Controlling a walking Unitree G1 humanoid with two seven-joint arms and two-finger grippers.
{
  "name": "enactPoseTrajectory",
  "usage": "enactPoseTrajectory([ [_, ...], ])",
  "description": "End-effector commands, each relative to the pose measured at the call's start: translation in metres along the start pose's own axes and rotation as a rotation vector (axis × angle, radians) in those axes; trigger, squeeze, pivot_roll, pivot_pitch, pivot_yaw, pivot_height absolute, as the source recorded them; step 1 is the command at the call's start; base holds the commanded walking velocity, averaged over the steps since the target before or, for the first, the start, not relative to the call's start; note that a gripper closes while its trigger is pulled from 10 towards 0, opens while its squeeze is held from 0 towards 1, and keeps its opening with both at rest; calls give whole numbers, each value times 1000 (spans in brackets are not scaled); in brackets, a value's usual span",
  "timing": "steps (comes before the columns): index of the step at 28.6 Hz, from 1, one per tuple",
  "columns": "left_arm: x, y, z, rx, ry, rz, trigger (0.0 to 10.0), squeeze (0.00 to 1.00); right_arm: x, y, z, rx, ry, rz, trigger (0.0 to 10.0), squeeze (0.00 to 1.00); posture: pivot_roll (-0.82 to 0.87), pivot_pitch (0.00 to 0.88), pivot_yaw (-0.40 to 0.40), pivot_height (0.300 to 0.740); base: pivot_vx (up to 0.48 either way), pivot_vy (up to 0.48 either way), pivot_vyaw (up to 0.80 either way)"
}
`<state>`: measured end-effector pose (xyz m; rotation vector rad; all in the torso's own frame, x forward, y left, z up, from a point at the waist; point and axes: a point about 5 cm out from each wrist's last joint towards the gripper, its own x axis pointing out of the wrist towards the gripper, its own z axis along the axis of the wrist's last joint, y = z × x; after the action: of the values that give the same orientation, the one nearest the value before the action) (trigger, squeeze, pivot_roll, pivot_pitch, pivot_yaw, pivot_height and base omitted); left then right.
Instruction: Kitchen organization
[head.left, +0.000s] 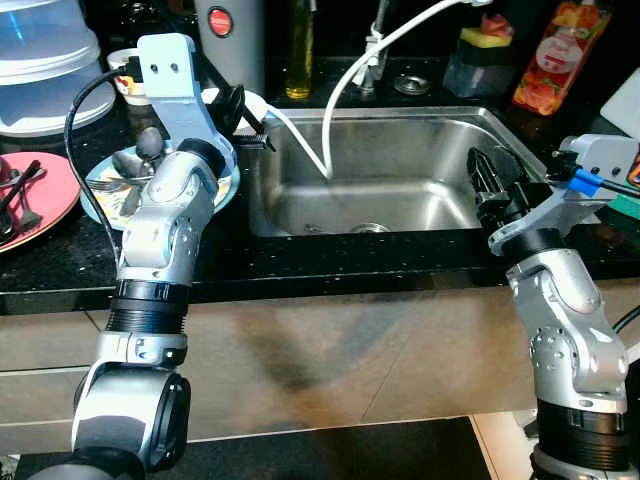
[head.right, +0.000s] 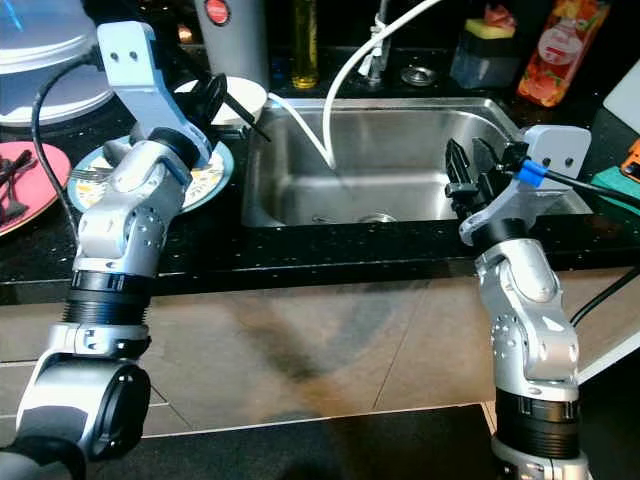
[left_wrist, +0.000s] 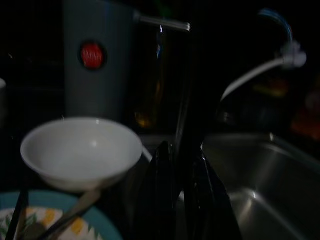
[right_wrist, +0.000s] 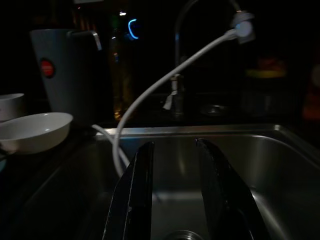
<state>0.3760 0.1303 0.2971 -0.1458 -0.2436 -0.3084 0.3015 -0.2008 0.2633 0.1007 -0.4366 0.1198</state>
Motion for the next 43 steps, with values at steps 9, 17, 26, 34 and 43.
enactPoseTrajectory([
  [9,14,-24,-4,3,166,-347,10000,0,6,0,6,-118,-22,41,10000,0,-11,56,-4,740,0,0,0],
  [17,44,-41,-11,-8,252,-402,10000,0,37,8,20,-90,-111,76,10000,0,-2,61,6,740,0,0,0],
  [26,39,-56,-63,-90,403,-430,10000,1000,50,16,23,-63,-142,113,10000,0,-10,75,2,740,0,0,0],
  [34,45,-31,5,-157,150,-477,10000,0,48,14,27,-53,-167,116,10000,0,9,81,0,740,0,0,0],
  [43,0,33,37,203,4,-199,10000,0,40,14,23,-14,-172,94,10000,0,46,82,-12,740,0,0,0],
])
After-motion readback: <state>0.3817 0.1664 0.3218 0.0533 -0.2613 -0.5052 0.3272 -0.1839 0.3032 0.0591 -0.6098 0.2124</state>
